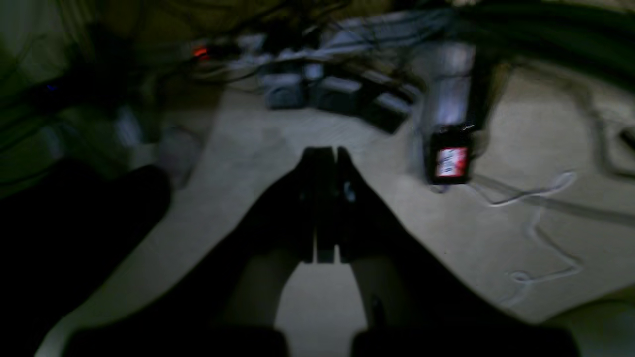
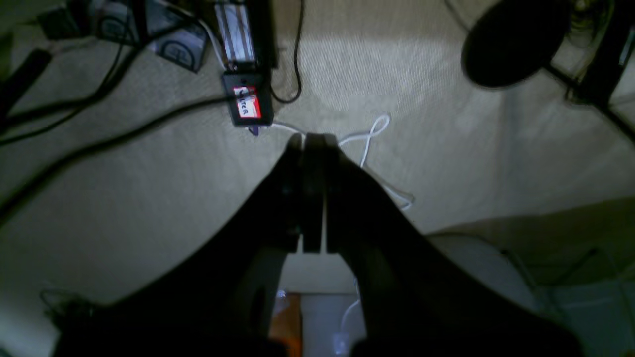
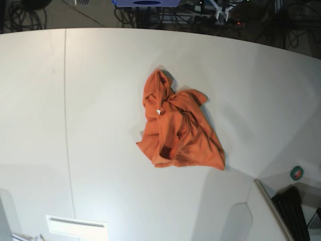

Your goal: Layout the t-shirt on the table in an organized manner, then fold the t-shirt properly

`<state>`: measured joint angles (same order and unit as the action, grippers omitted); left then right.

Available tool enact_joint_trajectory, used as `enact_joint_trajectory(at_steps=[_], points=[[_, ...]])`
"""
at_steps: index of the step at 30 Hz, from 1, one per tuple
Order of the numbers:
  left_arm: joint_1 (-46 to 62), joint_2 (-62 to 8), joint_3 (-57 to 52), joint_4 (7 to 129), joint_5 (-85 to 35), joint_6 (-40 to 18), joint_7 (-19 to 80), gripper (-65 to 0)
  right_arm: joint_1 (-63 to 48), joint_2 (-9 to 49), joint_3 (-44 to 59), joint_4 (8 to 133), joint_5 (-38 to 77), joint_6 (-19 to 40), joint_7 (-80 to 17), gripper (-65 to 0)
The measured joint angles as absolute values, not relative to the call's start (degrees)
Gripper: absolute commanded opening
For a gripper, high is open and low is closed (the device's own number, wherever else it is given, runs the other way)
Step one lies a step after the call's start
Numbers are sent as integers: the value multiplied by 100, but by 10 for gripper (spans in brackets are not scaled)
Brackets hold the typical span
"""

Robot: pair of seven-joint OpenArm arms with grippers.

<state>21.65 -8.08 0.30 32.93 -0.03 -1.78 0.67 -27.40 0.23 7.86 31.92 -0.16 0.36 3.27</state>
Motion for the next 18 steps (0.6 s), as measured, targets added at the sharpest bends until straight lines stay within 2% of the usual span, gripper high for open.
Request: enact_joint_trajectory(at_steps=[3,7,10,15,18], points=[[2585,-954,32,3894,-30,-604,86,-650,-3393,60,803,4005,-14,-23,34,-650],[3133,-1055,54,4663,-32,-687,43,-650,-3977,21,794,5247,-8,-5,-709,-650],[3673,-1306,14,5321,-27,-633,62,-650,-4403,14,792,6305,-10,-1,-775,-650],[4644,-1660,-49,7008,-49,-604,115,-650,-5426,-25,821,8208,-21,-43,-1179,-650],[5078,-1848,-10,8014,-639,-666,89,-650,-5697,-84,801,9380,-8,16,-1457,-650]])
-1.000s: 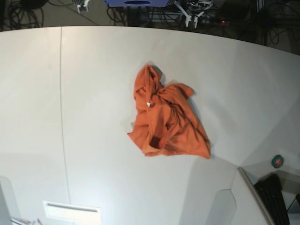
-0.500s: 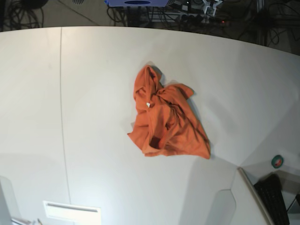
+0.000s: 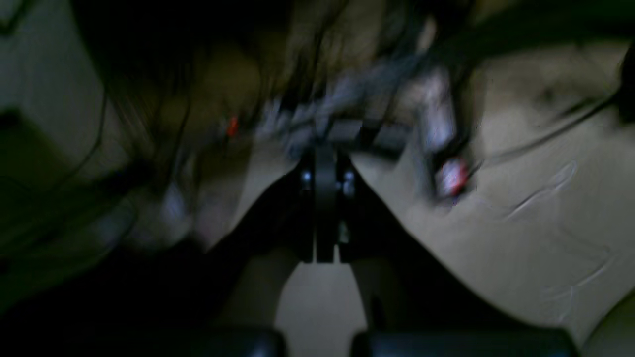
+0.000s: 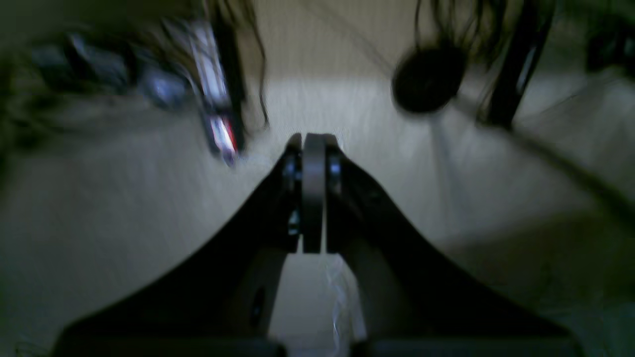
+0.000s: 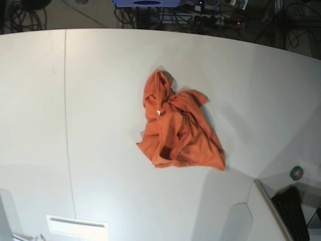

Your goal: Layout the t-shirt on the table in an organized manner, then fold the t-shirt properly

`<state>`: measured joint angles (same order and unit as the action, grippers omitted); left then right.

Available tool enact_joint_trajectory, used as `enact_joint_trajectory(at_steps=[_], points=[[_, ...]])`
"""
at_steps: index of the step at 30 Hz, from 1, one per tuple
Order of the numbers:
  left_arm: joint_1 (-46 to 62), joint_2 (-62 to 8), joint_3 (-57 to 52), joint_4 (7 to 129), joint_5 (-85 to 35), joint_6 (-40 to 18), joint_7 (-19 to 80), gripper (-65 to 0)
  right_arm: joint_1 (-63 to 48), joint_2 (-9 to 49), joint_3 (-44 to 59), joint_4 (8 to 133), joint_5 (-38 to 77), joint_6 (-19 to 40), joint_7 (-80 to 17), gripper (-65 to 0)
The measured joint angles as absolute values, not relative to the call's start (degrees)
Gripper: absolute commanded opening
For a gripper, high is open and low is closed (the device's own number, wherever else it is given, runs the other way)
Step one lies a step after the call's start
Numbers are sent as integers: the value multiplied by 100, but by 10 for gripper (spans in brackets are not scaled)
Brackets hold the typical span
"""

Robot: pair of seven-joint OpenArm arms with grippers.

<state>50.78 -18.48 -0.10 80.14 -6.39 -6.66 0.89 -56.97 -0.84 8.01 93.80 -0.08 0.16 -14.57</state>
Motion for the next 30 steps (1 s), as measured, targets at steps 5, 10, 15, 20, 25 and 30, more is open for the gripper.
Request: enact_joint_trajectory(at_steps=[5,10,15,20,25,30], points=[[5398,-2552,-64,9179,-2300,-556,161,-650,-5363,-80,777,10503,-14,-23,-1546,-650],[5030,-2777,-246,9454,-3192,-633,235,-650,-4344,-43,585,10726,-38,-71,-1653,-650],[4497,-2515,-1376,9393,-3489,-600,1033,-515,-3378,-78,-305,10672,19,51,-3223,-569],[3719,-2029,-2296,9413,-3481,-646,2027,-438,-1885,1,-854,10678,-49,-10,-4066,-296],[3433,-2001,-2845,9397,-3474,-620,2285,-444,-429,-93,-1326,10283,40,34,-4606,-294],[3444,-1933,-3188,9349,-3481,-698,2359,-443,635,-443,-1529,9164,-3,-25,-4818,-291]])
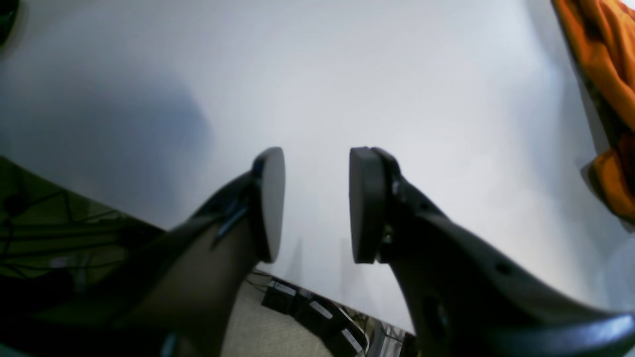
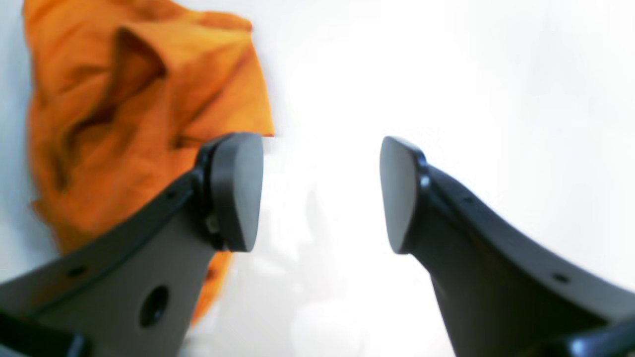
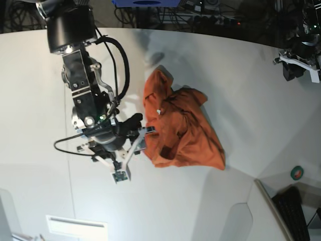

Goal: Layout the t-shirt on the table in an organized manner, then fold the t-shirt properly
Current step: 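Move the right gripper down onto the crumpled orange t-shirt and grasp it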

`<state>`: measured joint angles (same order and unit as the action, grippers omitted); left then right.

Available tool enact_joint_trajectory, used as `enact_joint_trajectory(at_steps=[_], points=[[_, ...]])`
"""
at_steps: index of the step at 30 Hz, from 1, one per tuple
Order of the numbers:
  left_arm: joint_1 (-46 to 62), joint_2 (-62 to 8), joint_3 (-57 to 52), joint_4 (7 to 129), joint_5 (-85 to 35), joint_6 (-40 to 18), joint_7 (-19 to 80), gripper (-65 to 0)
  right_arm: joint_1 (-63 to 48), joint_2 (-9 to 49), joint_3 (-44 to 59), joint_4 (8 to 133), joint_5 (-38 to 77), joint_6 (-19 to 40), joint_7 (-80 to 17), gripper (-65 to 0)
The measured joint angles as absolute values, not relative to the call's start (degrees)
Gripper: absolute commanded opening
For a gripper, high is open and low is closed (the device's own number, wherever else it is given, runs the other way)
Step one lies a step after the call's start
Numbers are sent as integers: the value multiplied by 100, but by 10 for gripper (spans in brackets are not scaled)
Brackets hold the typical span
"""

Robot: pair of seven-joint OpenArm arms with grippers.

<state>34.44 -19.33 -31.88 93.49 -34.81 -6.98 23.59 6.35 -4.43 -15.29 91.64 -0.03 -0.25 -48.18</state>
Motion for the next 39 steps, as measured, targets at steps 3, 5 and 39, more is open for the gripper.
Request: enact_joint_trajectory(at_steps=[3,5,39], points=[[3448,-1949,-3548,9209,-3474,-685,2340,-443,856,-655,-1802,8807,12,-14,-4864,-291],[3452,-1953,-3741,9096,-3454,-607,2349,-438,1076,-701,-2018,8532,292,-5,-4624,-291],[3326,-1951,-4007,8836,-3481,-648,2364,-109,2834,-744,-2655,5531,4108,-2821,-3658,-290]])
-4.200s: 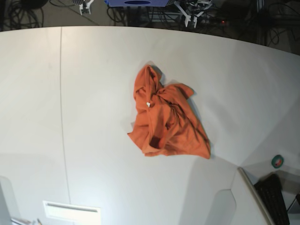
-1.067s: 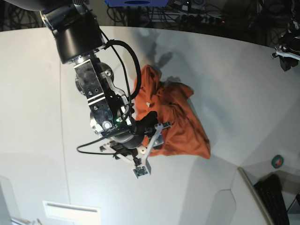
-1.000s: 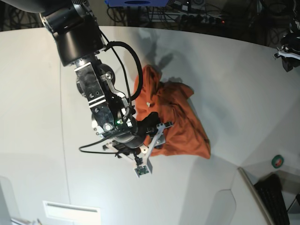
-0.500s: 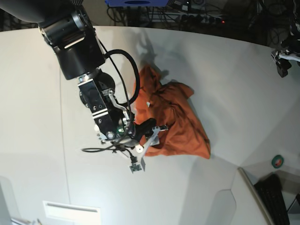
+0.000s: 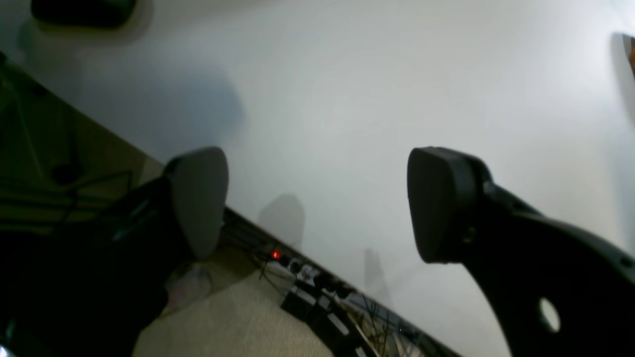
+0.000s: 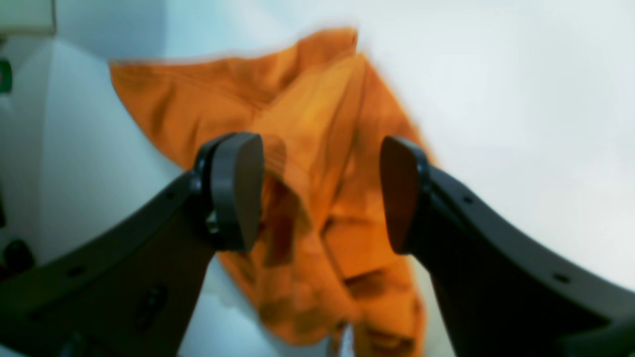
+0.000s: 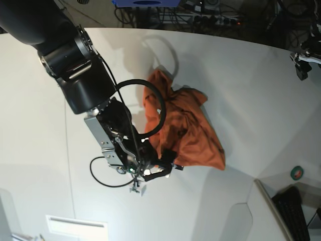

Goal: Layout the t-shirt on the table in an organized manner, then fold the t-shirt properly
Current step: 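Move the right gripper down onto the crumpled orange t-shirt and grasp it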

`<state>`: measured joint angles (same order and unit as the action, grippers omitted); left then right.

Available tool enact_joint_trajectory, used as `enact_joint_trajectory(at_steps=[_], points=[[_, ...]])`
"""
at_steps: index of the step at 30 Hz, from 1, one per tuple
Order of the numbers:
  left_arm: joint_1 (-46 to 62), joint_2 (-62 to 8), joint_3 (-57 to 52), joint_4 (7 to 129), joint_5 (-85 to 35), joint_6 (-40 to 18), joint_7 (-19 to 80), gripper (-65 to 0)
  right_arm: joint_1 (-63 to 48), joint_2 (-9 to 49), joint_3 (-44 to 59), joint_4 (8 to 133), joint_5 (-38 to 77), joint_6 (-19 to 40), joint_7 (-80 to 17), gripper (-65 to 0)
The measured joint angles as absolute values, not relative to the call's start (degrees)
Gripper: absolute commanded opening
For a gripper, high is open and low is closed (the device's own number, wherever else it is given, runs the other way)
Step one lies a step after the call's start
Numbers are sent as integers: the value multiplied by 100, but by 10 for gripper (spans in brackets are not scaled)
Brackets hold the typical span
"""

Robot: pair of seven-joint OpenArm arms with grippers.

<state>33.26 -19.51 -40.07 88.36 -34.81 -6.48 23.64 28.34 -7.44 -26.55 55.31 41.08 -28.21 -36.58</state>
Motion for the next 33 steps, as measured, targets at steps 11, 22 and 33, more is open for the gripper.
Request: enact_joint_trajectory(at_steps=[11,22,33], points=[[3319,-1951,-3994,8750,-3476,-646,2362,-109,2932,-773,-3273,5498,4491,-3022,-3124,-290],[3319,-1946,-3990,8750,-3479,-663,2362,-109,2893,-797,-3275,5009,4510,-2790,-2797,-585],[3103,-1973,-4012,8407,-3435,-604,2383,-109,2521,-364,-3288,7015,4517,-2764,-3472,-650]])
